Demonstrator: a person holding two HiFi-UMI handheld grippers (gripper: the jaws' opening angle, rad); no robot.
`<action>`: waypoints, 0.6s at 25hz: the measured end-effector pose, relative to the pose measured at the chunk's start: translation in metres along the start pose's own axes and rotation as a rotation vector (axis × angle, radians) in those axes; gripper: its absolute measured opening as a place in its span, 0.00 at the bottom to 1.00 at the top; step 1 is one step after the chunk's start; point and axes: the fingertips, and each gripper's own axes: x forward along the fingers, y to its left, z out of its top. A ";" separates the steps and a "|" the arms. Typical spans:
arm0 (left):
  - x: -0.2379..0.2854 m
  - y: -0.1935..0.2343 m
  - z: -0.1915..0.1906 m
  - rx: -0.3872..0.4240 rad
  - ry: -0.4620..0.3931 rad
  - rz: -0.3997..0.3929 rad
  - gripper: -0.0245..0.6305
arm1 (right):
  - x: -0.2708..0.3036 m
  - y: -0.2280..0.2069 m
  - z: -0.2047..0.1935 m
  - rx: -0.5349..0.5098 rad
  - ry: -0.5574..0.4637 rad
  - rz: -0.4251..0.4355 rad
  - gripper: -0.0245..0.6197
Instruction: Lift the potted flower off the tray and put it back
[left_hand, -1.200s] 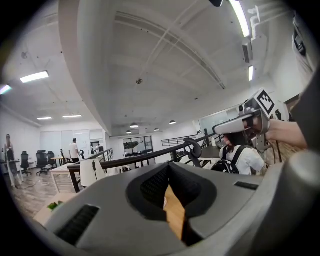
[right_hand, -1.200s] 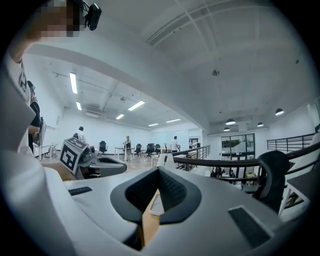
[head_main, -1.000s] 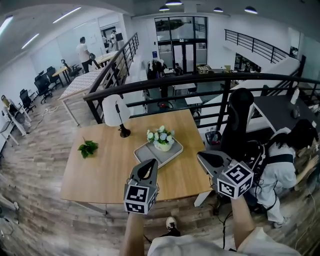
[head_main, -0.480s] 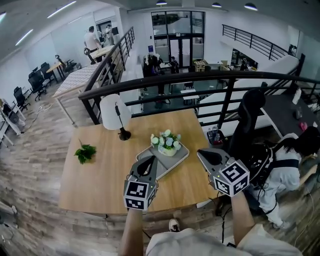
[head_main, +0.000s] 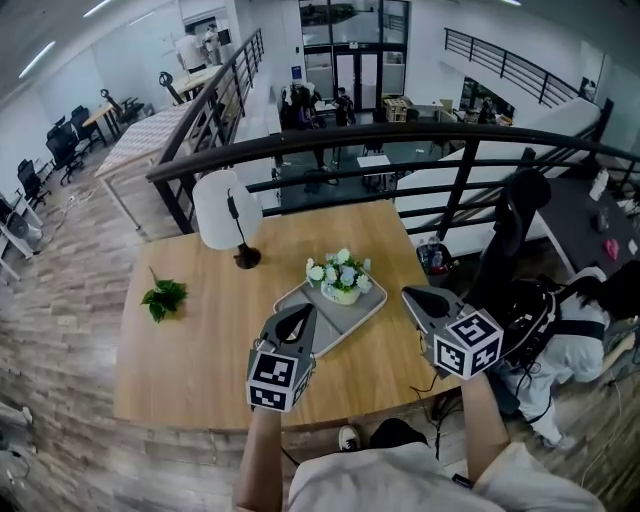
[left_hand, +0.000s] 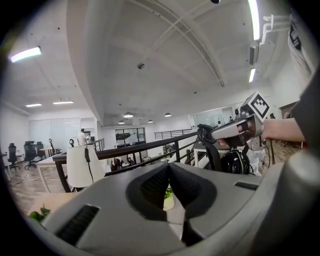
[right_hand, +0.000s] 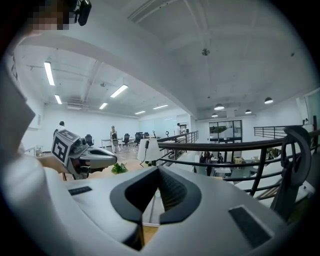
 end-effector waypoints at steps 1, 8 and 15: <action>0.003 0.002 -0.003 0.000 0.007 -0.002 0.07 | 0.003 -0.003 -0.003 0.001 0.000 -0.012 0.06; 0.034 0.011 -0.027 -0.055 0.035 -0.021 0.08 | 0.028 -0.026 -0.028 0.025 0.040 -0.040 0.06; 0.067 0.023 -0.056 -0.087 0.070 -0.033 0.13 | 0.063 -0.048 -0.051 -0.005 0.095 0.002 0.14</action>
